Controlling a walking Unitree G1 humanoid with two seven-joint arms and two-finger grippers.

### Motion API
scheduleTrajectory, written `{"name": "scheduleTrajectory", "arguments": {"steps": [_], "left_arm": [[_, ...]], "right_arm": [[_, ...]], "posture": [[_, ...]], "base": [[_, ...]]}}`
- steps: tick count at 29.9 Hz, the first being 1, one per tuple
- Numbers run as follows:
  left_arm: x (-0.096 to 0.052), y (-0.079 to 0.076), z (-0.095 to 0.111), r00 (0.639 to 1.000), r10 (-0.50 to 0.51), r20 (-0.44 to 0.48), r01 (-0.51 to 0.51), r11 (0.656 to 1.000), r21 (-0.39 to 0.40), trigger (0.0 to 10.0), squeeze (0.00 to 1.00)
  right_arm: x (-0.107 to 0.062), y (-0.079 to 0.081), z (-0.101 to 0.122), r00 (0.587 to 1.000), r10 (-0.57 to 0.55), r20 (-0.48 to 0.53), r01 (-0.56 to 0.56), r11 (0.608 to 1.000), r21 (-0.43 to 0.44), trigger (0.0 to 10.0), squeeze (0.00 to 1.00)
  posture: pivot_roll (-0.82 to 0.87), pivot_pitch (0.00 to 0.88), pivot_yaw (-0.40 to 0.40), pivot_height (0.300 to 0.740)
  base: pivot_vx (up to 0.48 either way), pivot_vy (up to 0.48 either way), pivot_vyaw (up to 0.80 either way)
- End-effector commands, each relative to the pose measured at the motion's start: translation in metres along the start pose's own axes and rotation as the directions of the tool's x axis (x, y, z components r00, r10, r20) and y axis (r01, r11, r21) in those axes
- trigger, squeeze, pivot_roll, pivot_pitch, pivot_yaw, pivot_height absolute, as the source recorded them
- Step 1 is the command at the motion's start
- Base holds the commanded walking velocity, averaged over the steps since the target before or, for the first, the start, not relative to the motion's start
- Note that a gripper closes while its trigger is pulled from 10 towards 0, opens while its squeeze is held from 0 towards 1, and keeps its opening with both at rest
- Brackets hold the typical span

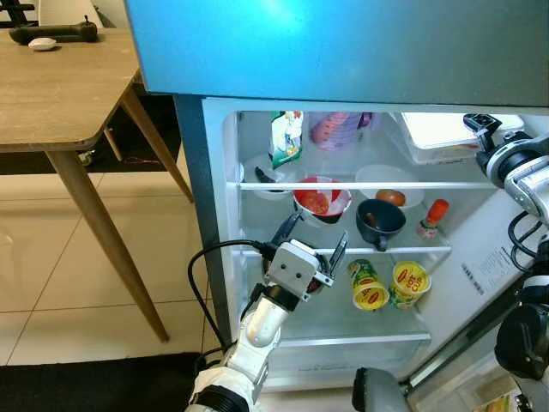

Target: Restocking fridge

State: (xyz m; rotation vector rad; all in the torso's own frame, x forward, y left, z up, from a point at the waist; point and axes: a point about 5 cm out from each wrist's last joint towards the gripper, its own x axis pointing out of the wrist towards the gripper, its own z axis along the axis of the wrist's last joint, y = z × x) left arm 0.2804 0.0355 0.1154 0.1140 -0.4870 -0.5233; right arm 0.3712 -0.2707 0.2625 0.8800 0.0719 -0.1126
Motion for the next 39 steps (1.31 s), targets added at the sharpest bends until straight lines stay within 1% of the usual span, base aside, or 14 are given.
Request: {"name": "scheduleTrajectory", "arguments": {"steps": [1, 7, 13, 17, 22, 23, 24, 25, 29, 30, 31, 33, 36, 39], "left_arm": [[0.001, -0.007, 0.0, 1.0, -0.009, -0.004, 0.009, 1.0, -0.022, 10.0, 0.0], [0.0, -0.007, 0.0, 1.0, -0.011, -0.004, 0.01, 1.0, -0.023, 10.0, 0.0], [0.001, -0.008, 0.0, 1.0, -0.011, -0.005, 0.011, 1.0, -0.023, 10.0, 0.0], [0.001, -0.008, 0.0, 1.0, -0.012, -0.005, 0.012, 1.0, -0.024, 10.0, 0.0], [0.0, -0.008, 0.0, 1.0, -0.011, -0.006, 0.011, 1.0, -0.025, 10.0, 0.0], [0.0, -0.008, 0.0, 1.0, -0.011, -0.007, 0.011, 1.0, -0.025, 10.0, 0.0], [0.0, -0.008, 0.0, 1.0, -0.011, -0.007, 0.011, 1.0, -0.025, 10.0, 0.0], [0.0, -0.008, 0.0, 1.0, -0.011, -0.007, 0.01, 1.0, -0.025, 10.0, 0.0], [0.001, -0.008, 0.0, 1.0, -0.01, -0.006, 0.01, 1.0, -0.025, 10.0, 0.0], [0.001, -0.008, 0.0, 1.0, -0.01, -0.006, 0.01, 1.0, -0.025, 10.0, 0.0], [0.001, -0.008, 0.0, 1.0, -0.01, -0.006, 0.01, 1.0, -0.025, 10.0, 0.0], [0.001, -0.009, 0.0, 1.0, -0.011, -0.007, 0.011, 1.0, -0.026, 10.0, 0.0], [0.001, -0.009, 0.0, 1.0, -0.012, -0.007, 0.012, 1.0, -0.027, 10.0, 0.0], [0.0, -0.009, 0.0, 1.0, -0.014, -0.008, 0.013, 1.0, -0.028, 10.0, 0.0]], "right_arm": [[-0.005, -0.022, -0.001, 0.995, -0.096, -0.04, 0.094, 0.994, -0.058, 10.0, 0.29], [-0.008, -0.022, -0.004, 0.995, -0.052, -0.085, 0.045, 0.996, -0.081, 10.0, 0.29], [-0.007, -0.017, -0.01, 0.993, -0.01, -0.119, 0.003, 0.998, -0.061, 10.0, 0.29], [-0.007, -0.017, -0.012, 0.992, -0.009, -0.128, 0.002, 0.999, -0.053, 10.0, 0.3], [-0.005, -0.022, -0.016, 0.993, -0.031, -0.118, 0.028, 0.999, -0.022, 10.0, 0.31], [-0.004, -0.024, -0.018, 0.992, -0.035, -0.117, 0.034, 0.999, -0.013, 8.1, 0.31], [-0.004, -0.024, -0.018, 0.992, -0.035, -0.117, 0.034, 0.999, -0.013, 8.1, 0.31], [-0.003, -0.026, -0.02, 0.993, -0.043, -0.114, 0.043, 0.999, 0.004, 0.0, 0.31], [-0.003, -0.027, -0.021, 0.993, -0.046, -0.112, 0.048, 0.999, 0.018, 0.0, 0.31], [-0.002, -0.026, -0.023, 0.993, -0.039, -0.111, 0.045, 0.998, 0.046, 0.0, 0.29], [-0.002, -0.026, -0.023, 0.993, -0.039, -0.111, 0.045, 0.998, 0.046, 0.0, 0.29], [0.001, -0.02, -0.025, 0.995, -0.018, -0.103, 0.028, 0.995, 0.094, 0.0, 0.27], [0.002, -0.018, -0.027, 0.995, -0.01, -0.104, 0.021, 0.994, 0.103, 0.0, 0.27], [0.004, -0.015, -0.036, 0.992, -0.004, -0.125, 0.018, 0.994, 0.109, 0.0, 0.26]], "posture": [[-0.12, 0.0, -0.078, 0.55], [-0.12, 0.0, -0.077, 0.55], [-0.12, 0.0, -0.076, 0.55], [-0.12, 0.0, -0.076, 0.55], [-0.12, 0.0, -0.076, 0.55], [-0.12, 0.0, -0.076, 0.55], [-0.12, 0.0, -0.076, 0.55], [-0.12, 0.0, -0.074, 0.55], [-0.12, 0.0, -0.074, 0.55], [-0.12, 0.0, -0.073, 0.55], [-0.12, 0.0, -0.073, 0.55], [-0.12, 0.0, -0.073, 0.55], [-0.12, 0.0, -0.073, 0.55], [-0.12, 0.0, -0.073, 0.55]], "base": [[0.0, 0.0, 0.0], [0.0, 0.0, 0.0], [0.0, 0.0, 0.0], [0.0, 0.0, 0.0], [0.0, 0.0, 0.0], [0.0, 0.0, 0.0], [0.0, 0.0, 0.0], [0.0, 0.0, 0.0], [0.0, 0.0, 0.0], [0.0, 0.0, 0.0], [0.0, 0.0, 0.0], [0.0, 0.0, 0.0], [0.0, 0.0, 0.0], [0.0, 0.0, 0.0]]}}
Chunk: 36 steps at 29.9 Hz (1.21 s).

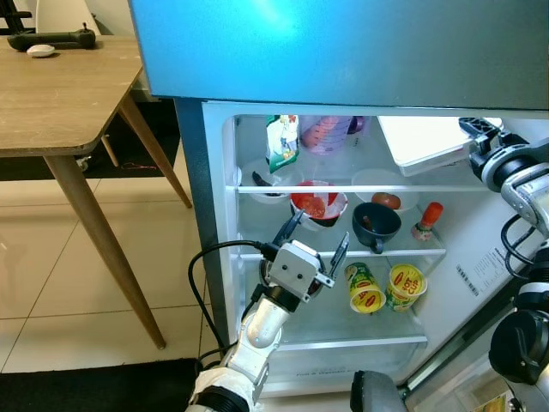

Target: Restocking fridge

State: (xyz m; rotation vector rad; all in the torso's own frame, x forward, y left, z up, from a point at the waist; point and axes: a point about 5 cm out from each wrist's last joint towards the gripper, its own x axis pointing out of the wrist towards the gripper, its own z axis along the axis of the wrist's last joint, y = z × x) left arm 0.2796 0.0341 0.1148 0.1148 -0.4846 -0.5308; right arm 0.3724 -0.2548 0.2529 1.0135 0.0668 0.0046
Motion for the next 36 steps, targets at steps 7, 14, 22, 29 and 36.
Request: {"name": "scheduleTrajectory", "arguments": {"steps": [7, 14, 22, 29, 36], "left_arm": [[0.0, -0.009, 0.0, 1.0, -0.011, -0.008, 0.01, 1.0, -0.027, 10.0, 0.0], [0.0, -0.011, -0.001, 1.0, -0.014, -0.01, 0.014, 0.999, -0.03, 10.0, 0.0], [0.002, -0.012, -0.001, 1.0, -0.014, -0.01, 0.014, 0.999, -0.032, 10.0, 0.0], [0.001, -0.013, -0.001, 1.0, -0.012, -0.012, 0.011, 0.999, -0.033, 10.0, 0.0], [0.001, -0.012, -0.001, 1.0, -0.01, -0.013, 0.009, 0.999, -0.033, 10.0, 0.0]], "right_arm": [[0.009, -0.022, -0.039, 0.982, -0.142, -0.121, 0.139, 0.99, -0.029, 0.0, 0.24], [0.009, -0.023, -0.049, 0.978, -0.143, -0.152, 0.14, 0.99, -0.034, 0.0, 0.23], [0.008, -0.019, -0.06, 0.968, -0.09, -0.232, 0.069, 0.993, -0.098, 10.0, 0.0], [0.004, -0.017, -0.067, 0.955, -0.016, -0.295, -0.015, 0.995, -0.102, 0.0, 0.0], [0.008, -0.009, -0.059, 0.977, 0.077, -0.198, -0.07, 0.997, 0.04, 0.0, 0.0]], "posture": [[-0.11, 0.0, -0.078, 0.55], [-0.12, 0.0, -0.082, 0.55], [-0.12, 0.0, -0.089, 0.55], [-0.12, 0.0, -0.088, 0.55], [-0.12, 0.0, -0.086, 0.55]], "base": [[0.0, 0.0, 0.0], [0.0, 0.0, 0.0], [0.0, 0.0, 0.0], [0.0, 0.0, 0.0], [0.0, 0.0, 0.0]]}}
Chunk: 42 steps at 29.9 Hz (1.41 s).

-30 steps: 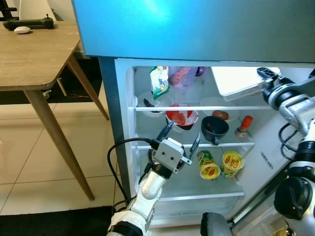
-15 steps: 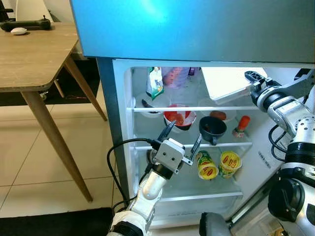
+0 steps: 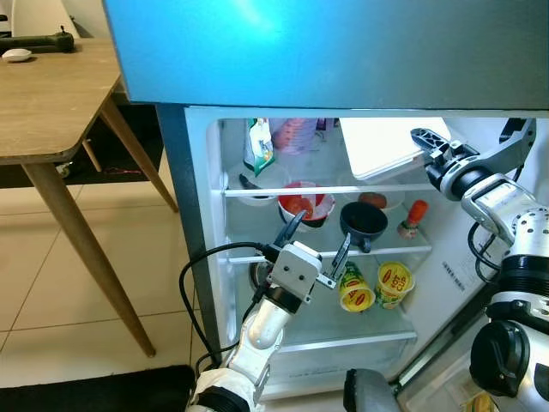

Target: Restocking fridge

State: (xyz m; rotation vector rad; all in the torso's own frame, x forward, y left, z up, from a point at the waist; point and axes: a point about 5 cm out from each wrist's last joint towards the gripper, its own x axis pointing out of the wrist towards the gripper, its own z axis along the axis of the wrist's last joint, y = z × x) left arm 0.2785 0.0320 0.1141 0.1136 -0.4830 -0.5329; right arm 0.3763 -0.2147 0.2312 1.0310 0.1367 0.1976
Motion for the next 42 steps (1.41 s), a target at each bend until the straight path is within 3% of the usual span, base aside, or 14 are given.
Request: {"name": "scheduleTrajectory", "arguments": {"steps": [1, 8, 9, 16, 22, 29, 30, 38, 42], "left_arm": [[0.001, -0.01, -0.001, 1.0, -0.008, -0.012, 0.007, 0.999, -0.031, 10.0, 0.0], [0.001, -0.009, -0.001, 1.0, -0.007, -0.013, 0.007, 1.0, -0.03, 10.0, 0.0], [0.001, -0.009, -0.001, 1.0, -0.008, -0.014, 0.008, 1.0, -0.03, 10.0, 0.0], [0.0, -0.01, -0.002, 1.0, -0.011, -0.017, 0.01, 0.999, -0.031, 10.0, 0.0], [0.0, -0.01, -0.002, 1.0, -0.012, -0.019, 0.012, 0.999, -0.031, 10.0, 0.0], [0.0, -0.01, -0.002, 1.0, -0.014, -0.02, 0.013, 0.999, -0.032, 10.0, 0.0], [0.0, -0.011, -0.002, 1.0, -0.014, -0.021, 0.013, 0.999, -0.034, 10.0, 0.0], [0.0, -0.012, -0.002, 1.0, -0.016, -0.023, 0.015, 0.999, -0.036, 10.0, 0.0], [0.0, -0.014, -0.003, 1.0, -0.019, -0.024, 0.018, 0.999, -0.037, 10.0, 0.0]], "right_arm": [[0.002, -0.012, -0.013, 0.997, -0.053, -0.051, 0.054, 0.998, 0.022, 0.0, 0.0], [0.002, -0.009, 0.004, 0.995, -0.024, 0.098, 0.014, 0.995, 0.104, 0.0, 0.0], [0.001, -0.007, 0.01, 0.986, -0.009, 0.164, -0.015, 0.989, 0.145, 0.0, 0.0], [0.002, -0.003, 0.02, 0.952, -0.008, 0.305, -0.077, 0.961, 0.266, 0.0, 0.0], [0.002, 0.005, 0.029, 0.918, 0.001, 0.397, -0.135, 0.941, 0.312, 0.0, 0.0], [0.007, 0.009, 0.031, 0.901, -0.054, 0.43, -0.088, 0.948, 0.304, 0.0, 0.0], [0.011, 0.012, 0.03, 0.899, -0.061, 0.433, -0.088, 0.944, 0.317, 10.0, 0.0], [0.014, 0.015, 0.037, 0.869, -0.113, 0.482, -0.081, 0.928, 0.363, 10.0, 0.0], [0.013, 0.008, 0.039, 0.853, -0.189, 0.487, -0.016, 0.923, 0.385, 10.0, 0.0]], "posture": [[-0.12, 0.0, -0.086, 0.55], [-0.12, 0.0, -0.087, 0.55], [-0.12, 0.0, -0.082, 0.55], [-0.11, 0.0, -0.079, 0.55], [-0.12, 0.0, -0.076, 0.55], [-0.12, 0.0, -0.077, 0.55], [-0.12, 0.0, -0.077, 0.55], [-0.11, 0.0, -0.083, 0.55], [-0.11, 0.0, -0.083, 0.55]], "base": [[0.0, 0.0, 0.0], [0.0, 0.0, 0.0], [0.0, 0.0, 0.0], [0.0, 0.0, 0.0], [0.0, 0.0, 0.0], [0.0, 0.0, 0.0], [0.0, 0.0, 0.0], [0.0, 0.0, 0.0], [0.0, 0.0, 0.0]]}}
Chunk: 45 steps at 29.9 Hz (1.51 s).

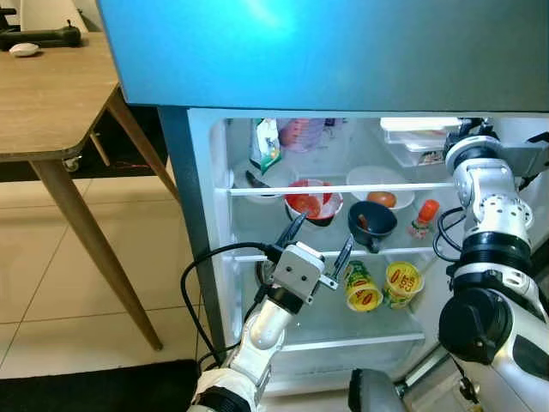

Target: Restocking fridge

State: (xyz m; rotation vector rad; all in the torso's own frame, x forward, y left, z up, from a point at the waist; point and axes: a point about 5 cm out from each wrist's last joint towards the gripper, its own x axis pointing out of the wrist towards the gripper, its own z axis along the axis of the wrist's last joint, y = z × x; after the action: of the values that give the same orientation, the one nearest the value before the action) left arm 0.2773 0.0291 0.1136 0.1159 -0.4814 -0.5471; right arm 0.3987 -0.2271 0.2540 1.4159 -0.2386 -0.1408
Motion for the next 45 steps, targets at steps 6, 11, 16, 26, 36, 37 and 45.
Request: {"name": "scheduleTrajectory", "arguments": {"steps": [6, 11, 16, 26, 36, 37, 45], "left_arm": [[0.0, -0.011, -0.003, 1.0, -0.007, -0.024, 0.006, 0.999, -0.037, 10.0, 0.0], [-0.001, -0.013, -0.003, 1.0, -0.012, -0.025, 0.011, 0.999, -0.039, 10.0, 0.0], [-0.001, -0.013, -0.003, 1.0, -0.012, -0.024, 0.011, 0.999, -0.039, 10.0, 0.0], [-0.001, -0.014, -0.003, 1.0, -0.011, -0.026, 0.01, 0.999, -0.044, 10.0, 0.0], [0.0, -0.013, -0.003, 1.0, -0.01, -0.026, 0.009, 0.999, -0.042, 10.0, 0.0], [0.0, -0.013, -0.003, 1.0, -0.01, -0.026, 0.009, 0.999, -0.042, 10.0, 0.0], [-0.001, -0.013, -0.003, 1.0, -0.01, -0.027, 0.009, 0.999, -0.042, 10.0, 0.0]], "right_arm": [[0.001, -0.009, 0.014, 0.995, -0.075, 0.072, 0.078, 0.996, -0.035, 10.0, 0.29], [-0.001, -0.02, 0.019, 0.983, -0.146, 0.115, 0.157, 0.984, -0.086, 10.0, 1.0], [-0.003, -0.021, 0.03, 0.97, -0.186, 0.156, 0.21, 0.965, -0.158, 10.0, 0.96], [-0.007, -0.011, 0.041, 0.965, -0.187, 0.183, 0.239, 0.916, -0.322, 10.0, 0.77], [-0.012, -0.009, 0.04, 0.972, -0.207, 0.111, 0.232, 0.918, -0.321, 10.0, 0.7], [-0.012, -0.009, 0.04, 0.972, -0.207, 0.111, 0.232, 0.918, -0.321, 10.0, 0.7], [-0.014, -0.013, 0.031, 0.976, -0.218, 0.004, 0.217, 0.969, -0.113, 10.0, 0.0]], "posture": [[-0.11, 0.0, -0.086, 0.55], [-0.11, 0.0, -0.085, 0.55], [-0.12, 0.0, -0.084, 0.55], [-0.12, 0.0, -0.082, 0.55], [-0.12, 0.0, -0.082, 0.55], [-0.12, 0.0, -0.082, 0.55], [-0.12, 0.0, -0.08, 0.55]], "base": [[0.0, 0.0, 0.0], [0.0, 0.0, 0.0], [0.0, 0.0, 0.0], [0.0, 0.0, 0.0], [0.0, 0.0, 0.0], [0.0, 0.0, 0.0], [0.0, 0.0, 0.0]]}}
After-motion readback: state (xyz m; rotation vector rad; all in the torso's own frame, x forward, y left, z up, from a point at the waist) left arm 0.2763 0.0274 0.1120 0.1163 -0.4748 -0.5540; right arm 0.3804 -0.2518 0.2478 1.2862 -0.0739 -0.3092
